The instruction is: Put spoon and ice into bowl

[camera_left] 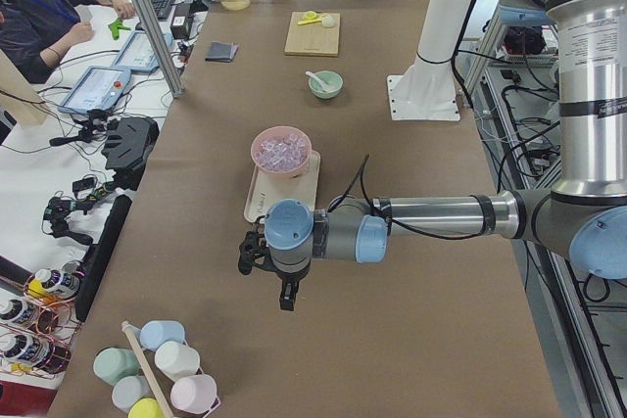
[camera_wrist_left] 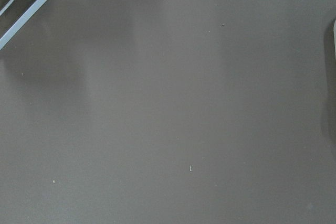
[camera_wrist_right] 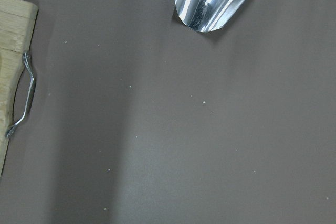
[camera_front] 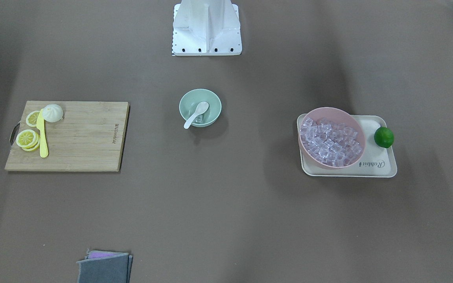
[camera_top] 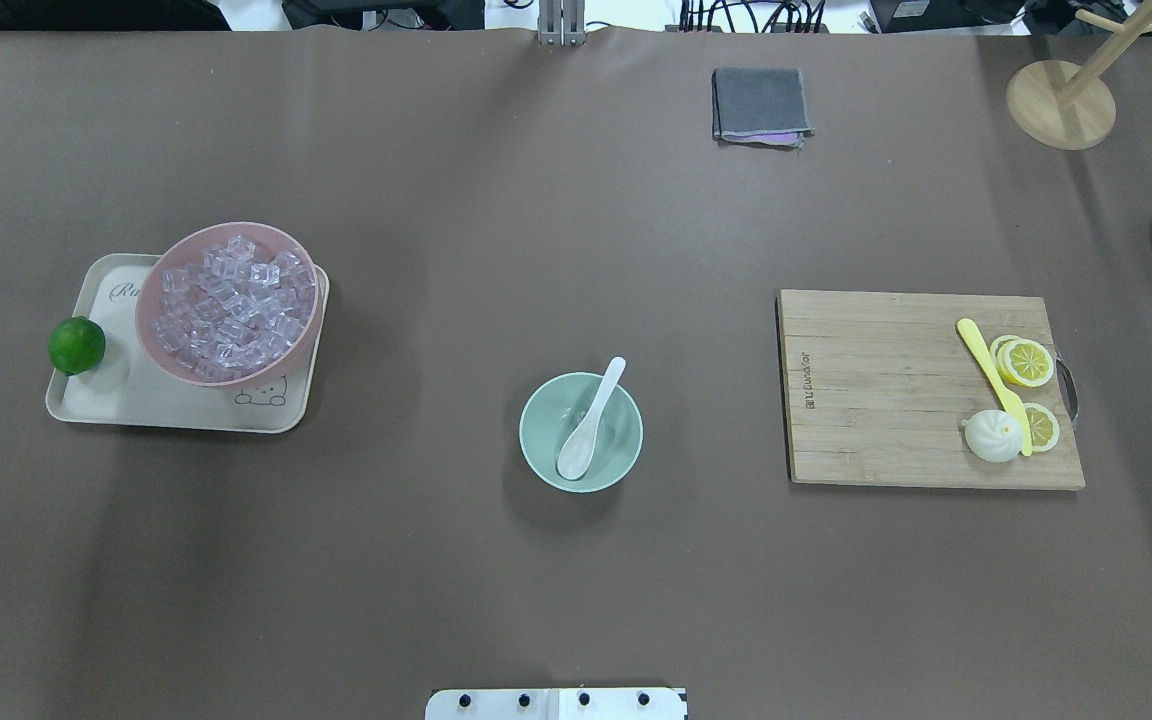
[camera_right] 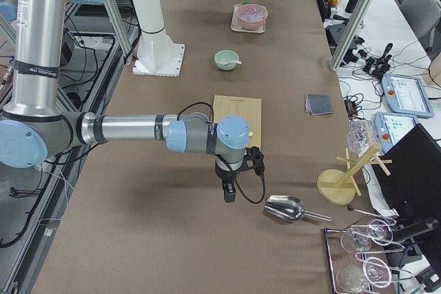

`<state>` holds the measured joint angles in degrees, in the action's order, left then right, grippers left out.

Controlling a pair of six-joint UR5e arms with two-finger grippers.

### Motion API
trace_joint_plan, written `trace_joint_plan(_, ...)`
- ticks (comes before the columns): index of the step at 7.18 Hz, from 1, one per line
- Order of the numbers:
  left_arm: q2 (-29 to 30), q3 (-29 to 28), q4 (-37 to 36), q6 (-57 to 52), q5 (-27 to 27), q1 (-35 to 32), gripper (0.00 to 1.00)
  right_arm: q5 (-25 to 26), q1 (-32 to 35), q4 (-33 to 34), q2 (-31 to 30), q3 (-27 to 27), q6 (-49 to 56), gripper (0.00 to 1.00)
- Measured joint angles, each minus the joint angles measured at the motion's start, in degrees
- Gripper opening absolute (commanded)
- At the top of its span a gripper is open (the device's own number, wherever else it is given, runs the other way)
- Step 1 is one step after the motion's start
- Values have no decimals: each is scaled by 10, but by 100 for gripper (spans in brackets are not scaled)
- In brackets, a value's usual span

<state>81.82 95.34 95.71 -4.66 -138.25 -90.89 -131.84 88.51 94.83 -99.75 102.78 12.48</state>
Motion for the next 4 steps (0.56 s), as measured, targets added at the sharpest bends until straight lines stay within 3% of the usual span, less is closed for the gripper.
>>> trace_joint_plan(4, 0, 0, 0, -1, 0, 0, 98, -5, -1, 0, 0, -5, 0, 100)
